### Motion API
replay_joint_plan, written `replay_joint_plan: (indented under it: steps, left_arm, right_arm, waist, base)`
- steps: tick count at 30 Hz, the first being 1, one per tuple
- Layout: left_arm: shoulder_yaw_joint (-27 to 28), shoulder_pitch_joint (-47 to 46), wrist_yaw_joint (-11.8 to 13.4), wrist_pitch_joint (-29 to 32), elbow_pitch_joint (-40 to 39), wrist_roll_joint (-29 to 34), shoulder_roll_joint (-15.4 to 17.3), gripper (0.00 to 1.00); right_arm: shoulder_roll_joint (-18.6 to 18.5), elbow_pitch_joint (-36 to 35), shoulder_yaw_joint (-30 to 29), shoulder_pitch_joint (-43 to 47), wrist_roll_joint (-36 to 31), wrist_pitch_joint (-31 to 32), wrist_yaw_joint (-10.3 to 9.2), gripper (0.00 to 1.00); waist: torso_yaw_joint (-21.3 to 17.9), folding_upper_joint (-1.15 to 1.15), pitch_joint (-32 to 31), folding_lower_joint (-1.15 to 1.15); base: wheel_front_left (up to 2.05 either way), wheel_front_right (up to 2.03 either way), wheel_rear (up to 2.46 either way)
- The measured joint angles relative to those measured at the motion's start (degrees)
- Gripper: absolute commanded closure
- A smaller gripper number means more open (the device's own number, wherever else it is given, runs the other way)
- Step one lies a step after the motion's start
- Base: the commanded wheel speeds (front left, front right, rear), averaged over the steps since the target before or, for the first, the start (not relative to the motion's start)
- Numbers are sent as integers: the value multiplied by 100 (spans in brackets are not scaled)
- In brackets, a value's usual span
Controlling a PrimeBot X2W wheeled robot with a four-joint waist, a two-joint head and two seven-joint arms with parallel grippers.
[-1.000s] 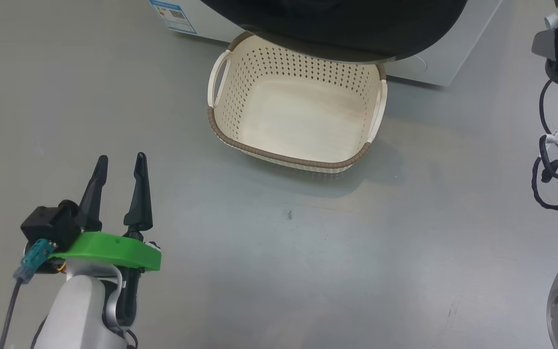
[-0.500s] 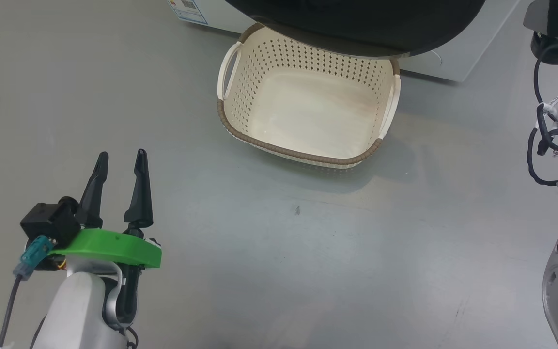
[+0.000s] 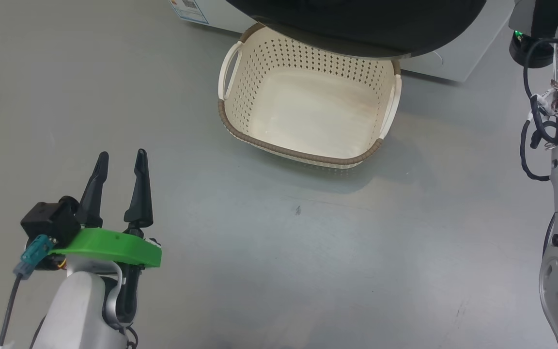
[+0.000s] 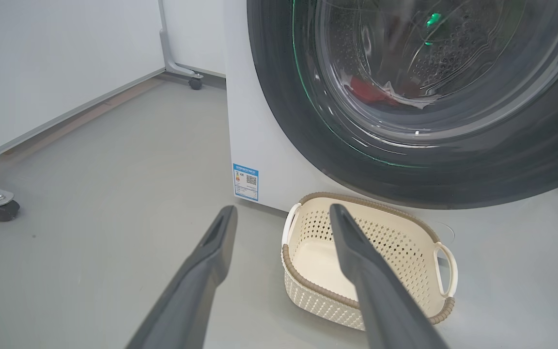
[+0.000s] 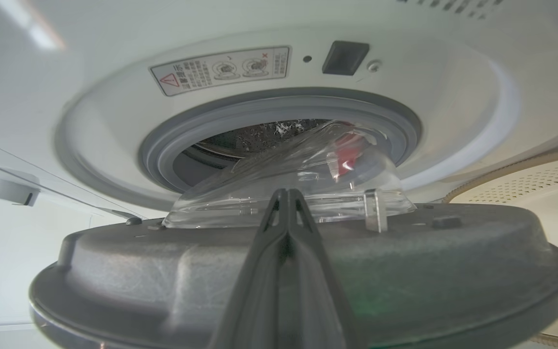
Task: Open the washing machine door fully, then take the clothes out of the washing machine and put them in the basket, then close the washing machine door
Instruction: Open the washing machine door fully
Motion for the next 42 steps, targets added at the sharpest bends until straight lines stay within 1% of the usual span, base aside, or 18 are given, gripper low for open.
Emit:
replay_joint_plan:
  steps: [8,19,42]
  left_arm:
    - [-2,-1,0,0,21,0,0,0]
    - [3,0,0,0,67,2,4,0]
    - [92,42,0,0,137,104,4,0]
  right_arm:
    - [-29,230,33,-45,105,260,0,100]
    - [8,325,99,-36,158,393,0,100]
    - [98,423,431,687,313,838,0,100]
  waist:
    - [-8,0,-51,0]
    - [-61,0,-196,0]
    - [-174,0,-716,0]
  base:
    - [0,0,0]
    - [0,0,0]
    - [0,0,0]
